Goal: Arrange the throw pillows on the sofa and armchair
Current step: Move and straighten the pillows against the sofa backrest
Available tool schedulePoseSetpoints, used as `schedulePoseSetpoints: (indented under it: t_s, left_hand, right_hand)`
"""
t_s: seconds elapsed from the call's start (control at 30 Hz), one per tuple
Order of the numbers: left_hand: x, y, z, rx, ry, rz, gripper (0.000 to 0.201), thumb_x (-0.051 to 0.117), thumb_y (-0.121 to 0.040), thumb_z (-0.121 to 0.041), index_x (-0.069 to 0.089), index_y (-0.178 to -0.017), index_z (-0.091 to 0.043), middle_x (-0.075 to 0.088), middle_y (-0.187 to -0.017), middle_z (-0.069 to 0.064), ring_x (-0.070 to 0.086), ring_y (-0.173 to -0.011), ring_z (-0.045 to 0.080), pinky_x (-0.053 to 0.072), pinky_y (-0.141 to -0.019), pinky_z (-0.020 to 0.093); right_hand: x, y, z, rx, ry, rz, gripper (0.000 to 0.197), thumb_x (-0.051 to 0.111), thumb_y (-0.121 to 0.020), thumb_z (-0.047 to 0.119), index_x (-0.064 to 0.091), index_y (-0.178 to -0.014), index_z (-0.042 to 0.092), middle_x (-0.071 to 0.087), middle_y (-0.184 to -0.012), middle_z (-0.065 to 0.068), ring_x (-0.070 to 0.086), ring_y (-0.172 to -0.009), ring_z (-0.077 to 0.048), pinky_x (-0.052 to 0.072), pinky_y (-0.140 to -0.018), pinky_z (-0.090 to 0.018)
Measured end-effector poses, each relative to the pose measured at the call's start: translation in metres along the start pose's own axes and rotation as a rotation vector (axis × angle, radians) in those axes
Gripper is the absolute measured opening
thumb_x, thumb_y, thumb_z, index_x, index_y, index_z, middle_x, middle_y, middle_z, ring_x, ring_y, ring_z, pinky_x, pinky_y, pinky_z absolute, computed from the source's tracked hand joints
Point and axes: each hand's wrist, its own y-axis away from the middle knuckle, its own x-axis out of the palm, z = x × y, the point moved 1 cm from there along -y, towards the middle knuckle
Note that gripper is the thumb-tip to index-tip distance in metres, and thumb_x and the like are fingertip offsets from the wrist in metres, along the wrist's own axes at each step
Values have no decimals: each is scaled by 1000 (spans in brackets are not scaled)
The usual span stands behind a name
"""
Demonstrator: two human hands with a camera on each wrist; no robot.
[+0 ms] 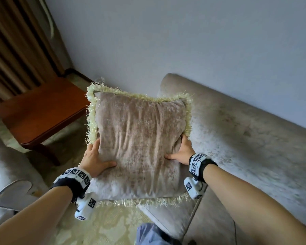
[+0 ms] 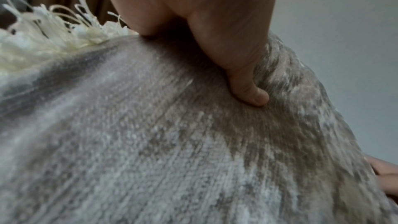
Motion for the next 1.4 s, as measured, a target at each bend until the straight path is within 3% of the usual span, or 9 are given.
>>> schedulePoseSetpoints:
  t_s: [0.37,0.63,0.8,0.87,1.0,1.1,1.2,1.33,1.4]
  left_hand:
    - [38,-170,-46,105,-79,176,130,88,-49,-60,12,-152,-33,33,-141,2,35,-135,27,31,-114,49]
    - [141,-265,-135,286,-39,359,129,90,-52,-55,11,-152,-33,34,-134,-2,38,-129,24,35,-111,49]
    - [209,-304,-166,368,-28,453,137,88,-46,-62,1,-151,-41,31,-132,-1,36,-126,27,36,-108,55]
    - [229,-320,-170,373,-48,463,138,88,-45,-62,1,-150,-41,30,-124,-1,36,-120,26,36,-107,53]
    - [265,-359,-162,389,-141,450,148,88,-44,-63,-6,-154,-28,31,-119,6,36,-112,28,36,-105,50]
    - [293,-376,-150,388,-188,482,151,89,-48,-59,-9,-154,-18,30,-128,13,33,-120,32,29,-109,49]
    - [320,-389,-134,394,-216,533,146,90,-52,-54,-4,-154,-10,27,-137,16,30,-124,33,27,-110,50]
    - [350,-408,-124,335,-319,655,119,82,-72,-44,7,-148,7,21,-144,23,24,-135,40,26,-113,48]
    - [358,-412,-124,316,-339,695,95,80,-77,-33,24,-138,12,24,-141,25,28,-134,39,29,-112,44]
  right_hand:
    - [-16,-111,-33,136,-135,-94,141,91,-47,58,6,-154,27,26,-148,-6,37,-136,-27,35,-112,-42]
    - [-77,-124,-108,329,-234,-341,132,93,-56,45,7,-154,25,23,-153,-5,27,-142,-26,26,-116,-40]
    - [-93,-122,-146,488,-288,-464,143,91,-38,60,6,-150,36,19,-159,-3,26,-144,-27,28,-116,-49]
    - [-93,-129,-158,532,-305,-476,138,93,-44,52,8,-151,35,20,-157,-1,28,-142,-27,29,-115,-47]
    - [-79,-159,-180,554,-278,-492,129,95,-53,38,11,-150,27,20,-151,-3,29,-140,-27,28,-116,-45]
    - [-60,-181,-199,595,-215,-491,127,94,-56,38,11,-150,19,19,-149,-7,27,-139,-29,28,-116,-43]
    - [-41,-192,-222,638,-217,-538,125,94,-57,35,12,-150,23,18,-149,-2,27,-139,-28,28,-115,-46]
    - [-23,-210,-255,654,-226,-523,119,87,-69,35,6,-154,19,11,-157,-5,16,-145,-24,18,-118,-37]
    - [-13,-217,-265,712,-182,-381,120,77,-71,60,5,-156,15,7,-162,-7,12,-148,-27,18,-121,-43]
